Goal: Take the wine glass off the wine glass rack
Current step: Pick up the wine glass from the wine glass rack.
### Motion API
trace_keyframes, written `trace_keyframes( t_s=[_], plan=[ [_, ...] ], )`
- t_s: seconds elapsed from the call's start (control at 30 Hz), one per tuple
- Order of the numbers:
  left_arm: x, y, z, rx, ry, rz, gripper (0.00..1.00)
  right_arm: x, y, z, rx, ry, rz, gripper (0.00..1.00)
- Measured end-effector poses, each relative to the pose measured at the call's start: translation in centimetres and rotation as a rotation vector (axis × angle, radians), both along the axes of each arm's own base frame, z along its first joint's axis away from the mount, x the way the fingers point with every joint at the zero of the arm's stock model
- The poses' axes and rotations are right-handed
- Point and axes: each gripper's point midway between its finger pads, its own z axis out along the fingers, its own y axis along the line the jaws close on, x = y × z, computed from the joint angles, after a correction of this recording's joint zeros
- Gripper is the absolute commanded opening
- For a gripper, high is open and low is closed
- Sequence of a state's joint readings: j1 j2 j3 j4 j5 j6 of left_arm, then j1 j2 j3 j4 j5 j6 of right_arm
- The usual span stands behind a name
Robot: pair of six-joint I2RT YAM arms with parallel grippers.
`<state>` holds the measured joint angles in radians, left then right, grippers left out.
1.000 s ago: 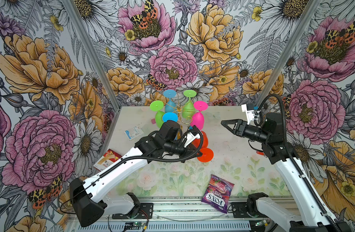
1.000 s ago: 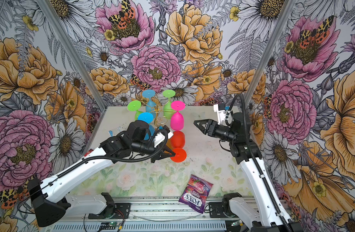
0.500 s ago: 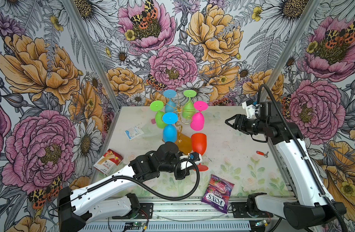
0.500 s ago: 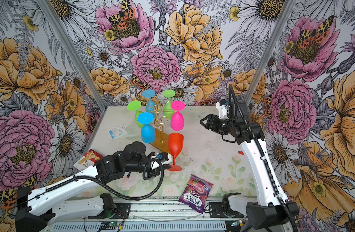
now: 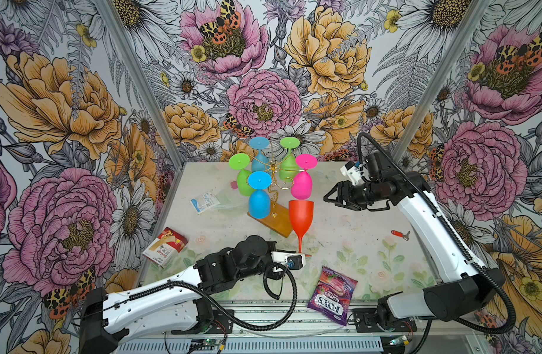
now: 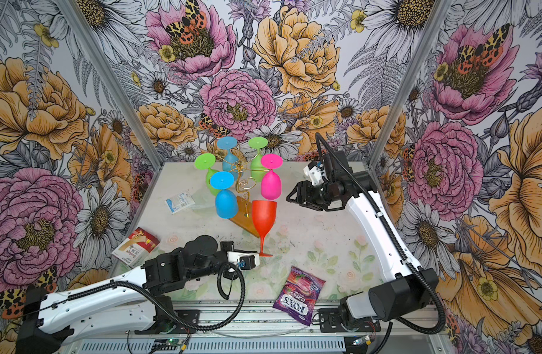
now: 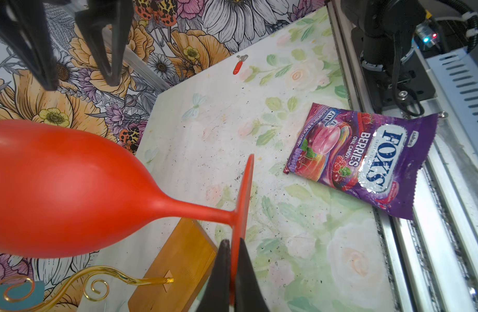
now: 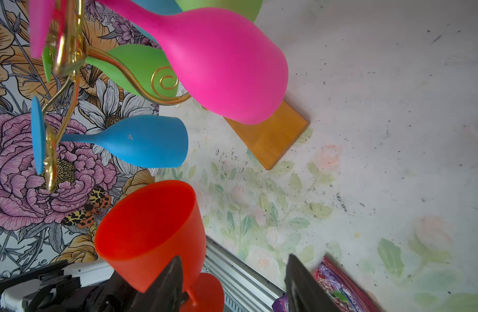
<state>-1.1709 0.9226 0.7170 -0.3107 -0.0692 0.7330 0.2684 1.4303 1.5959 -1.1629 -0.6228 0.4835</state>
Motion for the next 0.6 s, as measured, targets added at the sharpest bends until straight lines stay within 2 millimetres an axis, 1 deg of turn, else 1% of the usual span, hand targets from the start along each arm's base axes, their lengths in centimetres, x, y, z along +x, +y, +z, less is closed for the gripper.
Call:
trace_keyframes(
  t_s=[0.1,0.2,0.37,0.47,0.6],
  plan=[
    [-0.4,-0.1,-1.7,0.082,-0.069,-0.023,0.0,-0.2,0.8,0.3,0.016,0.002,0.026,0.59],
    [0.0,0.3,-2.7,0.137,-0.129,-0.018,0.0,-0.5,1.2,0.6,0.028,0.006,0.041,0.56],
    [1.1,0.8,-2.8,0.186,-0.236,0.01,0.0,-1.0,1.7,0.6,0.038,0.014,0.062,0.53],
    [1.5,1.1,-2.8,0.211,-0.294,0.02,0.0,-1.3,1.9,0.2,0.039,0.03,0.071,0.51],
    [1.8,1.3,-3.7,0.272,-0.353,0.018,0.0,-1.8,2.3,-0.4,0.043,0.053,0.087,0.52]
  ],
)
